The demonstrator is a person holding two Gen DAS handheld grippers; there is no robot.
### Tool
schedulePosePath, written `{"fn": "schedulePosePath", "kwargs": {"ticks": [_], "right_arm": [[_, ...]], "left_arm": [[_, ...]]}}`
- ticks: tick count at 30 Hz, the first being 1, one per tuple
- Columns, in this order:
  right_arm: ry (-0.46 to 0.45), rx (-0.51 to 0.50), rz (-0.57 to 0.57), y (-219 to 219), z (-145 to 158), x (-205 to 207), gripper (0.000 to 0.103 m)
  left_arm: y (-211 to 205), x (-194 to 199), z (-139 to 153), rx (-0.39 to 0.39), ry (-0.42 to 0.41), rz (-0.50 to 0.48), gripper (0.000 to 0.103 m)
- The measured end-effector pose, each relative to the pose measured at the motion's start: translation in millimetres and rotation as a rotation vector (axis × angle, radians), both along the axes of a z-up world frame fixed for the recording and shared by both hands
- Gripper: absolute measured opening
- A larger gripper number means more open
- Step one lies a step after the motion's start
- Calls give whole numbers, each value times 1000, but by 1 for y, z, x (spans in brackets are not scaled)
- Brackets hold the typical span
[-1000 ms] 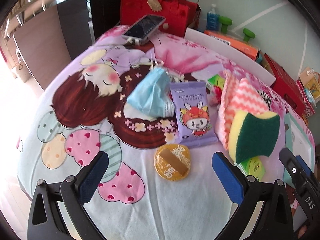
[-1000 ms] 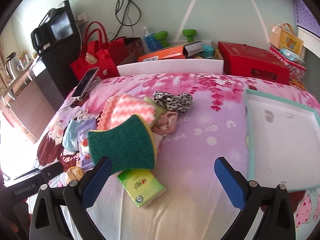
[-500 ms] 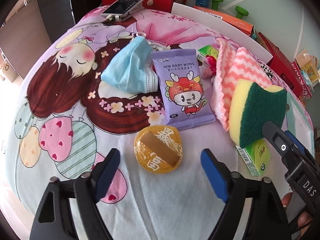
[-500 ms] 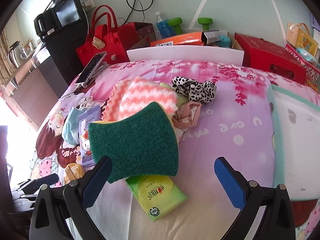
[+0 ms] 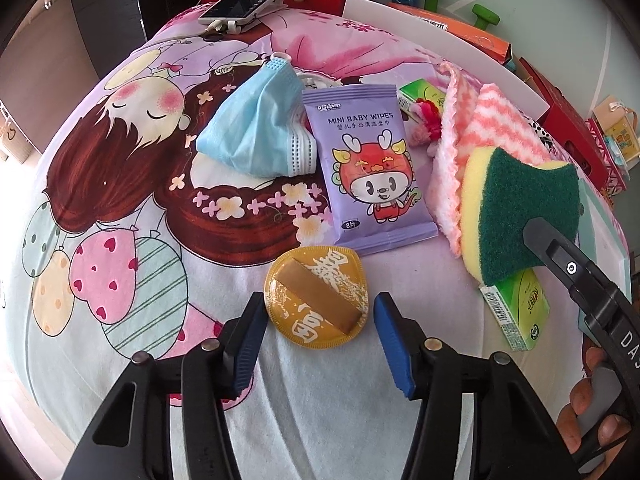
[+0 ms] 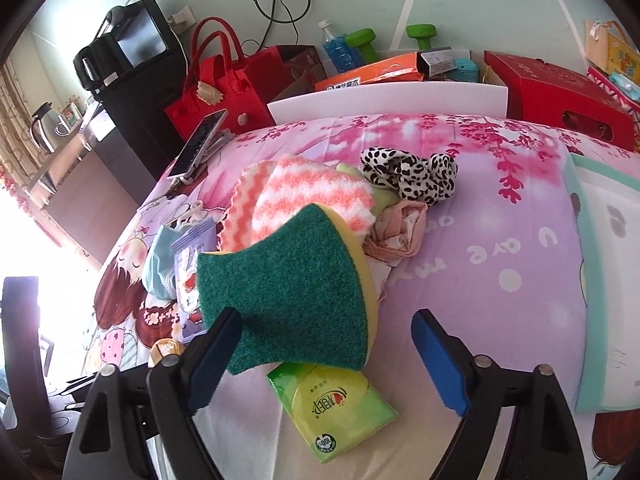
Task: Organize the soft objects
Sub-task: 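Close the right gripper on the green-and-yellow sponge while the left gripper grasps the orange-gold packet, then carry the sponge and packet to the white tray and release both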
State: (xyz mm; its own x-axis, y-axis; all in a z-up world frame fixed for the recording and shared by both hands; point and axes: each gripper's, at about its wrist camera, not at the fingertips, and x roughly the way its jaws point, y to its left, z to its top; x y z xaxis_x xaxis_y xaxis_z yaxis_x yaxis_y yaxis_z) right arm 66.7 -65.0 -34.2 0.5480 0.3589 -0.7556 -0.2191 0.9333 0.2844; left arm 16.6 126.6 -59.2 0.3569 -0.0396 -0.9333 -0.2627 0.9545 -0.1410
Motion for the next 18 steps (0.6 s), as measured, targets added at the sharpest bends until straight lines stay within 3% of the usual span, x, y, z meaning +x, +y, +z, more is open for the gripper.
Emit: {"fn": "schedulePosePath", "kwargs": {"ticks": [3,5,7,10,13,18], "right_arm": [[7,18,9,1,1,-1,69],[7,35,10,0,2,-2,69],[4,40,10,0,3,-3,56],[7,71,0,-4,5,-4,48],[17,111,-10,-11,6,-4,41],[16,149,-16,-16,9,-5,34]], "left_arm": [[-1,2,0,0,1,0,56],[-1,2,0,-2,0,2,56],[-1,1,0,-5,-1,3,56],[-1,-1,1,-5,-3,3,56],[-1,-3,3,-2,-7,3,50],[-1,-4,6,-21,-30,3,49]]}}
